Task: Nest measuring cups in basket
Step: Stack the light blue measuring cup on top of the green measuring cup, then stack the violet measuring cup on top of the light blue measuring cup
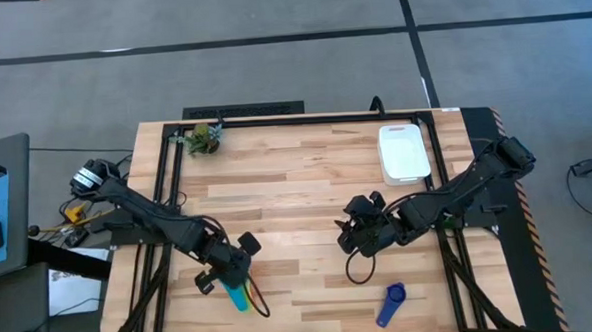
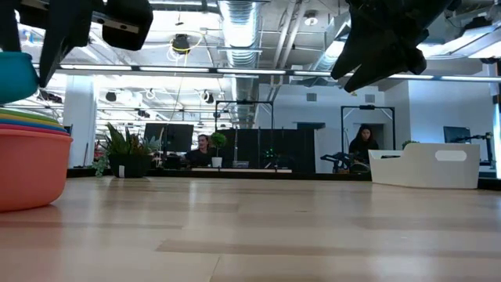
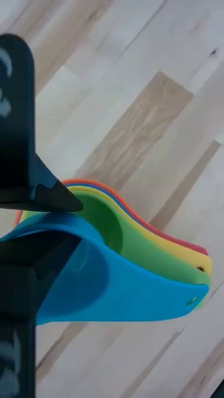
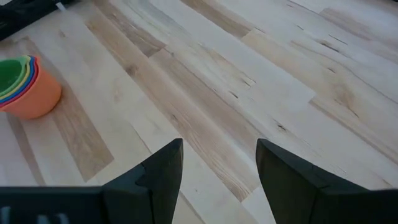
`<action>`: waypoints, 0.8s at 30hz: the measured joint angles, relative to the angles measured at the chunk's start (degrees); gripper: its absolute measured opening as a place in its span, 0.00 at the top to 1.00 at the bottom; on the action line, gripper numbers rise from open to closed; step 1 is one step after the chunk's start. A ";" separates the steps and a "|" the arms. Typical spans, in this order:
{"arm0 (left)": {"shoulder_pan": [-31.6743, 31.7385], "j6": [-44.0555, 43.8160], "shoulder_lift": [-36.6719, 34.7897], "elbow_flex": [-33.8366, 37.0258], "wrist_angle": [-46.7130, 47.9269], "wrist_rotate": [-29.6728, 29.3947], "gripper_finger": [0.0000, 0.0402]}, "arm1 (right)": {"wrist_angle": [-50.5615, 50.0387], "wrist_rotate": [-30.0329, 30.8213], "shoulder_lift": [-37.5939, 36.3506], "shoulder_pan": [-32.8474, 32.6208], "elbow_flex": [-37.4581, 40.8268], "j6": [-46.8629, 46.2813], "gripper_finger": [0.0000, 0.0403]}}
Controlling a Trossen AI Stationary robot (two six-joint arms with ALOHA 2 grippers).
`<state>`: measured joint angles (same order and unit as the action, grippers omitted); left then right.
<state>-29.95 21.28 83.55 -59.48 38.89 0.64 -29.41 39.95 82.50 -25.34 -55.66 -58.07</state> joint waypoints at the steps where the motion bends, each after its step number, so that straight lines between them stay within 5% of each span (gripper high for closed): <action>1: 0.04 0.00 0.00 0.00 -0.01 -0.06 0.90 | -0.10 -0.13 0.00 0.00 0.00 -0.30 0.44; 16: -0.04 -3.12 0.02 0.00 -2.56 -0.37 0.89 | 0.09 -0.14 0.00 0.00 0.00 -0.43 0.44; 24: -0.42 -3.48 0.02 0.00 -2.60 -2.84 0.72 | 0.09 -0.14 0.00 0.00 0.00 -0.43 0.44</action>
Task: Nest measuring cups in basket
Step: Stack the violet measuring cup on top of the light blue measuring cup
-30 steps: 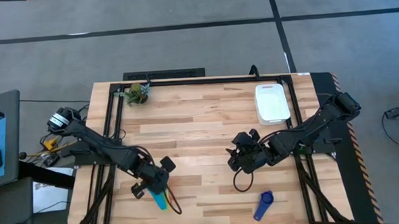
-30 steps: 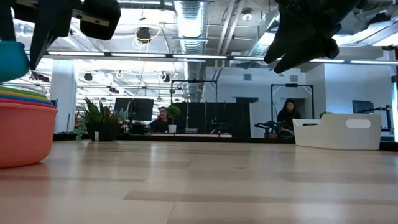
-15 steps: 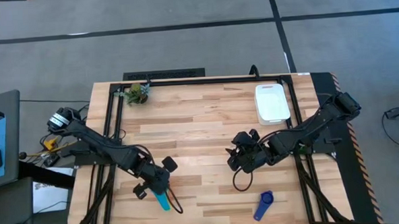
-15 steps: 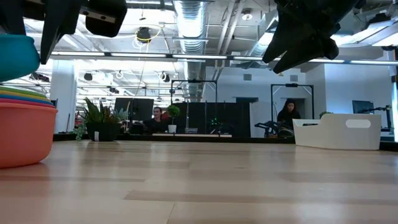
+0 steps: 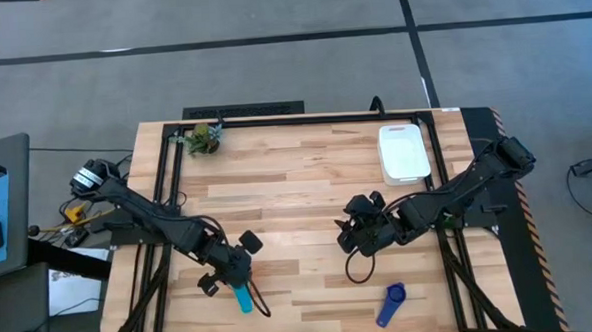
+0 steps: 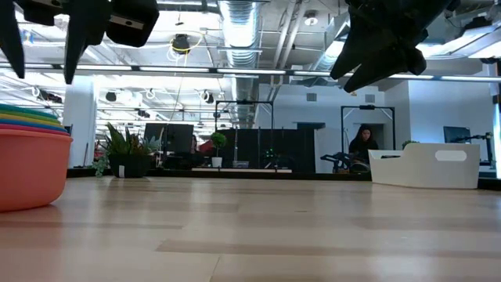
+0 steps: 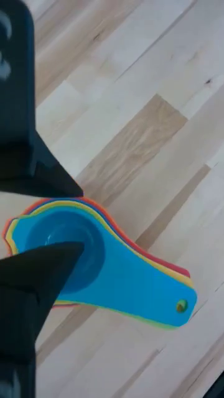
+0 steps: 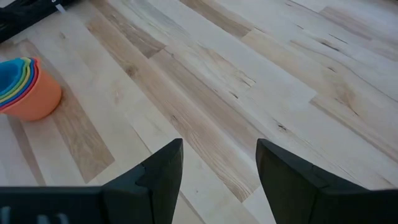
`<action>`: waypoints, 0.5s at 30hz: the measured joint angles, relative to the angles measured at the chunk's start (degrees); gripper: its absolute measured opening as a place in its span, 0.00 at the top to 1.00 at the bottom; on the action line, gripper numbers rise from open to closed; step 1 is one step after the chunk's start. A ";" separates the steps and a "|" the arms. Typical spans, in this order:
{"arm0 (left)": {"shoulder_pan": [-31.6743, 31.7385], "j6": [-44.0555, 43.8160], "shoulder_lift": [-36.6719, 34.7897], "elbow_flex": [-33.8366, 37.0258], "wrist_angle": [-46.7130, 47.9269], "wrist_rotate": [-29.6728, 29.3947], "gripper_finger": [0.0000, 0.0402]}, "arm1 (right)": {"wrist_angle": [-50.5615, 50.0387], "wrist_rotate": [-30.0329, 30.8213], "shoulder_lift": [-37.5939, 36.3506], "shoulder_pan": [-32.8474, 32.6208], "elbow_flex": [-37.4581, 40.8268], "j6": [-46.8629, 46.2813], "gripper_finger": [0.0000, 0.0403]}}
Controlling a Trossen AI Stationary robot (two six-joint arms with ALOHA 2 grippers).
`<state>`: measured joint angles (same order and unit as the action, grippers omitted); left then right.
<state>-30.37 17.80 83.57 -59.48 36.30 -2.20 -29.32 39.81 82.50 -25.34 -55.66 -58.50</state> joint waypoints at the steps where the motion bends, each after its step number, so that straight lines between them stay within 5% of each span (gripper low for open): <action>1: 0.00 -0.07 0.00 0.00 0.00 -0.03 0.69 | -0.01 0.00 0.00 0.00 0.00 0.00 0.44; 8: 0.72 -9.53 0.00 0.00 -5.29 -12.99 0.58 | 0.10 0.00 0.00 0.00 0.00 -0.16 0.44; 15: 6.97 -22.03 0.82 0.00 -17.93 -15.64 0.61 | -4.83 -4.29 -0.02 -1.27 -4.46 -2.06 0.44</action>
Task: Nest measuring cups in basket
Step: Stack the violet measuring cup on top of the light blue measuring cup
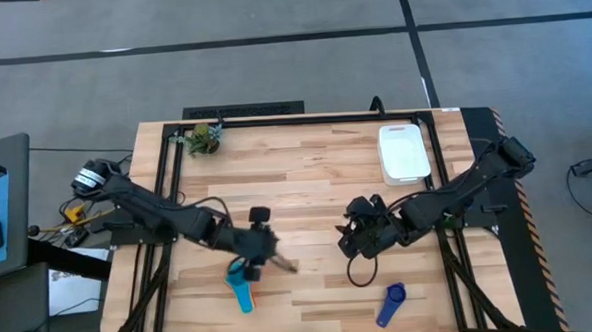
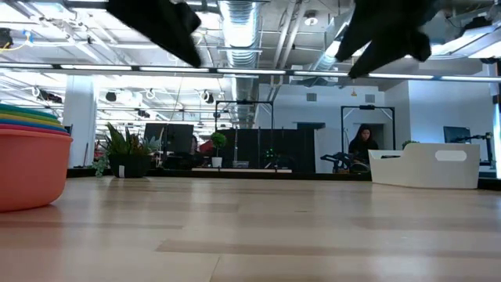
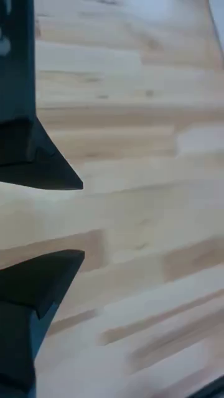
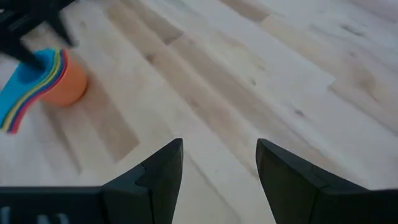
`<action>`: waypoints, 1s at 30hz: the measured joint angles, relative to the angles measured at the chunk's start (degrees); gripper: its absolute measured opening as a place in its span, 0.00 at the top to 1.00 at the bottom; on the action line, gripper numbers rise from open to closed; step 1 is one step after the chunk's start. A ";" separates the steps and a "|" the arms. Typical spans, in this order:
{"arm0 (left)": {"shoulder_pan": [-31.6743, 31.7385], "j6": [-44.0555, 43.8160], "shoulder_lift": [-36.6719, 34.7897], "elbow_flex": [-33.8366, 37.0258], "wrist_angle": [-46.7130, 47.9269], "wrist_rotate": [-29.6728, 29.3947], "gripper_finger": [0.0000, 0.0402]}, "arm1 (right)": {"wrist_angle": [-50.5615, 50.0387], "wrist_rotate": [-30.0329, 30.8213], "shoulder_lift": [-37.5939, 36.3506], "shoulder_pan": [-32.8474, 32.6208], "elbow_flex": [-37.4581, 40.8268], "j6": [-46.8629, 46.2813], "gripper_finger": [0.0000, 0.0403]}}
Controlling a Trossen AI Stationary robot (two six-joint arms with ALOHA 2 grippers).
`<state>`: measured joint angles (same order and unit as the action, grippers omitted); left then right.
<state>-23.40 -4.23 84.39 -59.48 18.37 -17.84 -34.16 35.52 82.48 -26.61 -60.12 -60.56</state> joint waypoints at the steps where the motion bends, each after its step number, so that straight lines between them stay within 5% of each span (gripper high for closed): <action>1: 0.81 -1.66 0.50 0.00 -1.69 -0.65 0.62 | -1.33 -0.43 0.00 -0.51 -0.80 -0.96 0.44; 7: 2.94 -3.56 5.86 0.00 -6.65 -2.17 0.64 | -10.64 -11.95 0.69 -4.79 -1.43 -12.82 0.44; 13: 2.91 -8.16 10.58 0.02 -12.24 -2.93 0.64 | -22.41 -21.43 3.56 -15.20 -0.79 -37.55 0.44; 20: 2.03 -8.72 11.69 -0.01 -16.83 -2.66 0.64 | -22.26 -26.50 5.70 -26.98 -0.87 -60.10 0.44; 30: 3.82 -9.54 11.46 6.05 -25.89 -0.74 0.64 | -18.51 -26.68 12.73 -31.07 -0.79 -65.22 0.44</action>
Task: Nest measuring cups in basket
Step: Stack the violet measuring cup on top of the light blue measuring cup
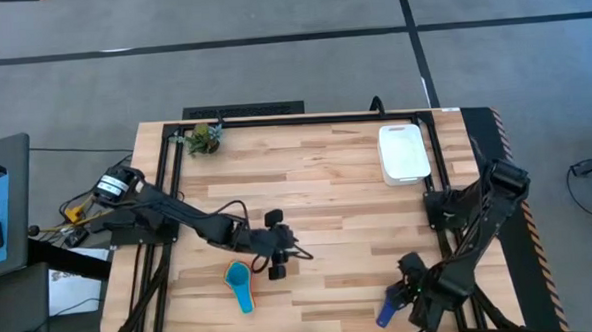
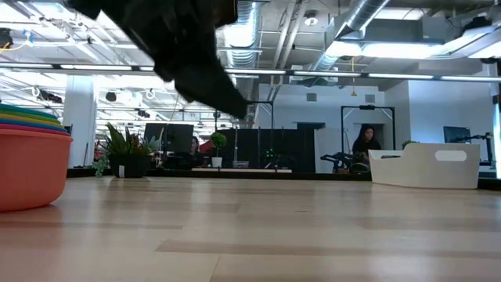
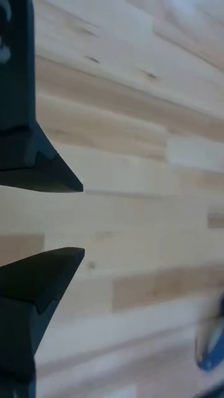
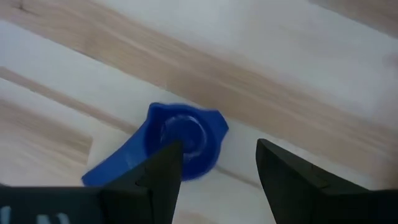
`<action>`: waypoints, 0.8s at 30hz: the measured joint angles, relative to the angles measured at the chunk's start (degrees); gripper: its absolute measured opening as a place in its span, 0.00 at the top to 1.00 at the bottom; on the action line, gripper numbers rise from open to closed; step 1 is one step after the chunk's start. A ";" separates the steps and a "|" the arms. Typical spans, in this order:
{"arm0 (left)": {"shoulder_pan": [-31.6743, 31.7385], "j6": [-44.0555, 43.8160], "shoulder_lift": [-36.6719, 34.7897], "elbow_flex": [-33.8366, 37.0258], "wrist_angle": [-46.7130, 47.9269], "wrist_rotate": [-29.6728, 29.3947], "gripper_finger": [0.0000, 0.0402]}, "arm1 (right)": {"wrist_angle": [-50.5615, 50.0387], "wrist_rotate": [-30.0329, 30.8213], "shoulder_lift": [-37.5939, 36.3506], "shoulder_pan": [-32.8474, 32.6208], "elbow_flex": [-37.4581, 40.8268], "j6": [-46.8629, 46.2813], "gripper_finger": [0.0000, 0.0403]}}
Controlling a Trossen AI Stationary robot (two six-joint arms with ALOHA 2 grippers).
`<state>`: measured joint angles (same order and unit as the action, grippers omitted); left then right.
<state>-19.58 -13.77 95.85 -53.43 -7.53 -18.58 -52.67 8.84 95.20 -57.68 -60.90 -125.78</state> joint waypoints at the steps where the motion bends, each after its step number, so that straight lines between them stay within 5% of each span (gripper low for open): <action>1: 0.32 -0.64 0.00 0.75 -0.11 -0.10 0.64 | 0.45 0.02 0.75 0.01 0.00 0.68 0.44; 13: 1.00 -2.42 -0.24 2.89 -0.40 -0.09 0.64 | 4.64 -0.05 5.46 0.12 0.02 1.62 0.47; 24: 0.59 -2.66 -0.24 2.89 -0.21 -0.06 0.64 | 4.58 0.50 5.46 3.00 0.02 7.23 0.80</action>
<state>-18.99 -16.43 95.61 -50.54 -7.74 -18.64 -48.09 9.34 100.66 -54.68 -60.88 -118.55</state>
